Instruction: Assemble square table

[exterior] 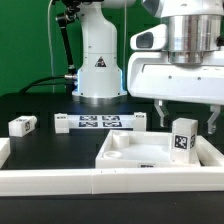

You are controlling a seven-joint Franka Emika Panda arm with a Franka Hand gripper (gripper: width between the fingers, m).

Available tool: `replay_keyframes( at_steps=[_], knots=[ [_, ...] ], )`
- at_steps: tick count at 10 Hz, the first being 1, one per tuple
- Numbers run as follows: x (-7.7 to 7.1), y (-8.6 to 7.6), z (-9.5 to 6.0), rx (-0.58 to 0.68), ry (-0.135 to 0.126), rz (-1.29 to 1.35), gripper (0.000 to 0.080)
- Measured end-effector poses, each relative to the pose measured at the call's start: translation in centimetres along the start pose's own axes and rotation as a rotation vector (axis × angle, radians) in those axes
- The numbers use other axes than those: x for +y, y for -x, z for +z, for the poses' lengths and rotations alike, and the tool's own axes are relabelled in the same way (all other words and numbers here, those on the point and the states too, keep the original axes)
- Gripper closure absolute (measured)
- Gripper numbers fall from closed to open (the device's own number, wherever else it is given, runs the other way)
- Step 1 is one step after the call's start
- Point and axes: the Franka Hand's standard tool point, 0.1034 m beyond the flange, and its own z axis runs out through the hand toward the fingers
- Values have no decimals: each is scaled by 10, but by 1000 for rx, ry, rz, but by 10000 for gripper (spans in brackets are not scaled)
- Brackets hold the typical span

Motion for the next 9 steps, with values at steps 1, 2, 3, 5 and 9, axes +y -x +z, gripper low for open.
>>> replay_keyframes(
  at_steps=[1, 2, 3, 5, 9],
  knots=[
    [-2, 4, -2, 3, -3, -69, 174],
    [-2, 4, -6, 4, -6, -163, 156],
    [-2, 5, -8, 2, -6, -209, 151],
    [0, 5, -7, -6, -1, -212, 150],
    [-1, 18, -3, 17, 12, -394, 150]
  ],
)
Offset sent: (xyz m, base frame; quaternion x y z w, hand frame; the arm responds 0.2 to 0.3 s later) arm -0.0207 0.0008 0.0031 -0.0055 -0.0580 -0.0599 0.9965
